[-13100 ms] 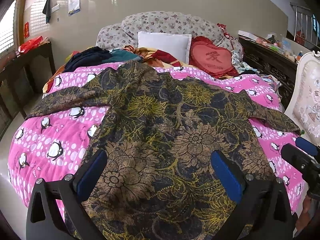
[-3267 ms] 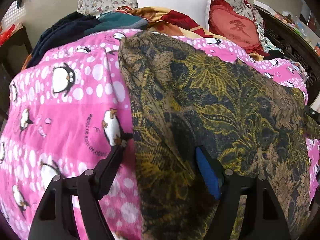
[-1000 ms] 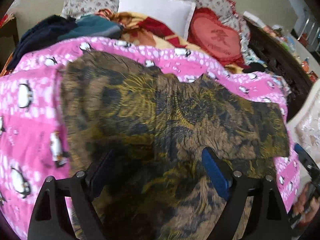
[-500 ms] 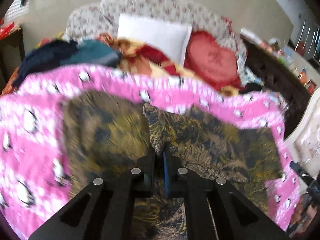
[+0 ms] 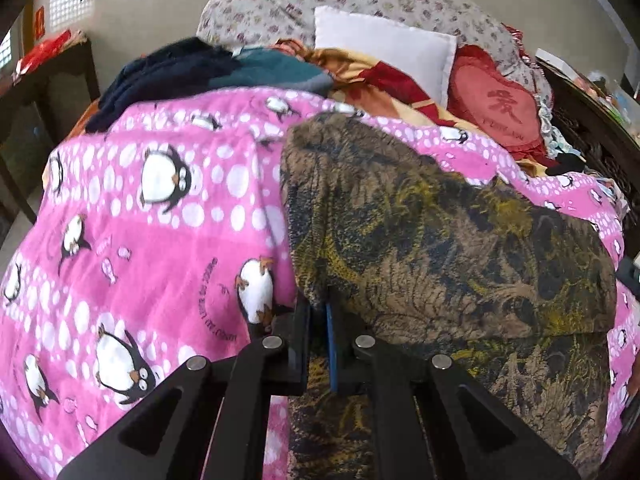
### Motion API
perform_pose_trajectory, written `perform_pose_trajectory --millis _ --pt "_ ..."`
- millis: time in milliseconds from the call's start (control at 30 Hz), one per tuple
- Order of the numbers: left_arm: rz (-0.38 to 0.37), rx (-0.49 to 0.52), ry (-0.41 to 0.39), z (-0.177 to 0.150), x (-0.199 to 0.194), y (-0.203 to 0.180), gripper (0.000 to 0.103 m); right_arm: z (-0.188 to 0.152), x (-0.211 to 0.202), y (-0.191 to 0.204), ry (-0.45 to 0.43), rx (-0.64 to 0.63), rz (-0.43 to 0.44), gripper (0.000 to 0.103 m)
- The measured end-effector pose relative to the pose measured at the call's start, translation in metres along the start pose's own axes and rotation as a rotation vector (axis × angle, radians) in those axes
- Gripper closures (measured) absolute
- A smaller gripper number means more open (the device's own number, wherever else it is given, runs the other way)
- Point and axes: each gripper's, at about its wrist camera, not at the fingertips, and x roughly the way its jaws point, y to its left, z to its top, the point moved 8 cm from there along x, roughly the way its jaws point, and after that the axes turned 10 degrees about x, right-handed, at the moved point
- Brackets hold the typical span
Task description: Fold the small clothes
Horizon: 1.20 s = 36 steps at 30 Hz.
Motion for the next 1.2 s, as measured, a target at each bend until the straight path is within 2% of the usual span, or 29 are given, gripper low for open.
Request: perform_pose_trajectory --millis 100,167,200,233,267,367,467,533,567,600,633,733,833,900,967,1067,1133,1200 --pt "0.003 0.011 -0.004 0.0 -0.004 -0.001 0.096 0.016 0.002 -0.012 -0.037 -0.004 -0.09 0.017" --pt "0.005 0.006 0.008 0.001 0.002 0.003 0.096 0.021 0.018 -0.023 -0.005 -0.004 -0.149 0.017" --pt "0.005 0.002 0.011 0.002 0.005 0.005 0.096 0.021 0.029 -0.027 0.025 -0.009 -0.167 0.022" --pt "0.007 0.0 0.013 0.002 0.006 0.005 0.096 0.019 0.042 -0.028 0.062 -0.035 -0.176 0.035" --pt "0.006 -0.002 0.014 0.004 0.008 0.004 0.096 0.018 0.05 -0.026 0.074 -0.084 -0.189 0.074" --pt "0.013 0.007 0.018 0.006 0.012 0.001 0.096 0.024 0.05 -0.019 0.001 -0.174 -0.256 0.09" --pt "0.008 -0.002 0.028 0.004 0.018 0.0 0.095 0.026 0.063 -0.029 0.006 -0.162 -0.303 0.09" --pt "0.014 -0.001 0.022 0.003 0.015 0.003 0.087 0.026 0.065 -0.034 0.006 -0.137 -0.303 0.089" --pt "0.018 0.002 0.023 0.0 0.012 0.005 0.084 0.028 0.062 -0.036 0.001 -0.124 -0.305 0.086" --pt "0.018 0.002 0.026 -0.001 0.009 0.007 0.077 0.03 0.053 -0.038 -0.009 -0.103 -0.306 0.08" --pt "0.014 -0.002 0.03 -0.003 0.004 0.009 0.069 0.03 0.046 -0.038 -0.018 -0.089 -0.298 0.078" --pt "0.009 -0.01 -0.002 -0.001 -0.01 0.012 0.058 0.024 0.015 -0.028 -0.033 -0.073 -0.225 0.075" --pt "0.03 -0.004 -0.056 0.01 -0.021 0.009 0.049 0.005 -0.006 -0.006 -0.027 -0.146 -0.162 0.072" --pt "0.004 -0.014 -0.057 0.017 -0.017 0.001 0.041 -0.011 -0.007 0.004 0.002 -0.19 -0.148 0.072" --pt "-0.004 -0.012 -0.04 0.02 -0.008 -0.005 0.04 -0.026 -0.004 0.008 0.023 -0.224 -0.156 0.072" --pt "0.029 -0.008 -0.001 0.017 0.013 -0.007 0.04 -0.044 0.0 -0.001 0.046 -0.25 -0.208 0.072" --pt "0.013 -0.021 0.047 0.009 0.027 -0.006 0.04 -0.057 0.005 -0.013 0.079 -0.251 -0.239 0.072" --pt "-0.006 -0.047 0.055 0.005 0.034 -0.003 0.036 -0.065 0.011 -0.025 0.113 -0.247 -0.245 0.073"
